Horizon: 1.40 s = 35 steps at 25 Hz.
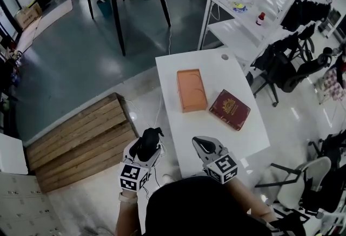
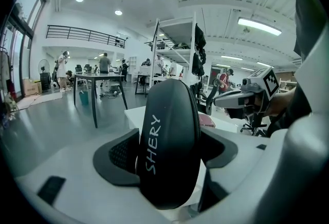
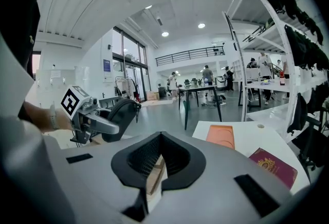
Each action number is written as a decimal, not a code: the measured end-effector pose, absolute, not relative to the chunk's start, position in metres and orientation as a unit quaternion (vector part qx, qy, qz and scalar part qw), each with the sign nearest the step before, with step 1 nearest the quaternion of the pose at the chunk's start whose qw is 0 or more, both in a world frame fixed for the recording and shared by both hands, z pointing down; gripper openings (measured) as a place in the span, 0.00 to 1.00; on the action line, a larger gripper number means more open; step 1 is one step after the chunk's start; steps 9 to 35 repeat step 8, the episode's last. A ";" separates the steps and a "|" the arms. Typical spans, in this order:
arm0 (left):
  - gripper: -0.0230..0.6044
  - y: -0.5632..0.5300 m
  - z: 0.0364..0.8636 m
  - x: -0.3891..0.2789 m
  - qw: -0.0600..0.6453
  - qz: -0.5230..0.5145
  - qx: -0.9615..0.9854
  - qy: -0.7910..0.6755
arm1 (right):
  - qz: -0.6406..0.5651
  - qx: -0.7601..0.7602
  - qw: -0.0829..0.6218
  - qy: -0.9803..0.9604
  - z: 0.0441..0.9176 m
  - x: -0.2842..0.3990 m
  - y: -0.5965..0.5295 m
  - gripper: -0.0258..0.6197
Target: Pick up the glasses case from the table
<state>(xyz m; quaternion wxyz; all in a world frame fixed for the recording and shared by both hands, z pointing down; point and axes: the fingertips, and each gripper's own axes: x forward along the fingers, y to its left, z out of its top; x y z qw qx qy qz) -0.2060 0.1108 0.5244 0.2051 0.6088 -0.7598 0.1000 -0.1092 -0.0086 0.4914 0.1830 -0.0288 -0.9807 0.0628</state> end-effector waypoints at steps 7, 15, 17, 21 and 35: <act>0.59 0.108 0.525 -0.201 0.202 0.101 0.613 -0.757 | 0.065 -0.022 0.187 -0.980 0.498 -0.101 -0.012 0.08; 0.60 0.107 0.525 -0.200 0.201 0.100 0.613 -0.757 | 0.065 -0.022 0.187 -0.980 0.499 -0.100 -0.012 0.08; 0.60 0.107 0.525 -0.200 0.201 0.100 0.613 -0.757 | 0.065 -0.022 0.187 -0.980 0.499 -0.100 -0.012 0.08; 0.60 0.107 0.525 -0.200 0.201 0.100 0.613 -0.757 | 0.065 -0.022 0.187 -0.980 0.499 -0.100 -0.012 0.08; 0.60 0.107 0.525 -0.200 0.201 0.100 0.613 -0.757 | 0.065 -0.022 0.187 -0.980 0.499 -0.100 -0.012 0.08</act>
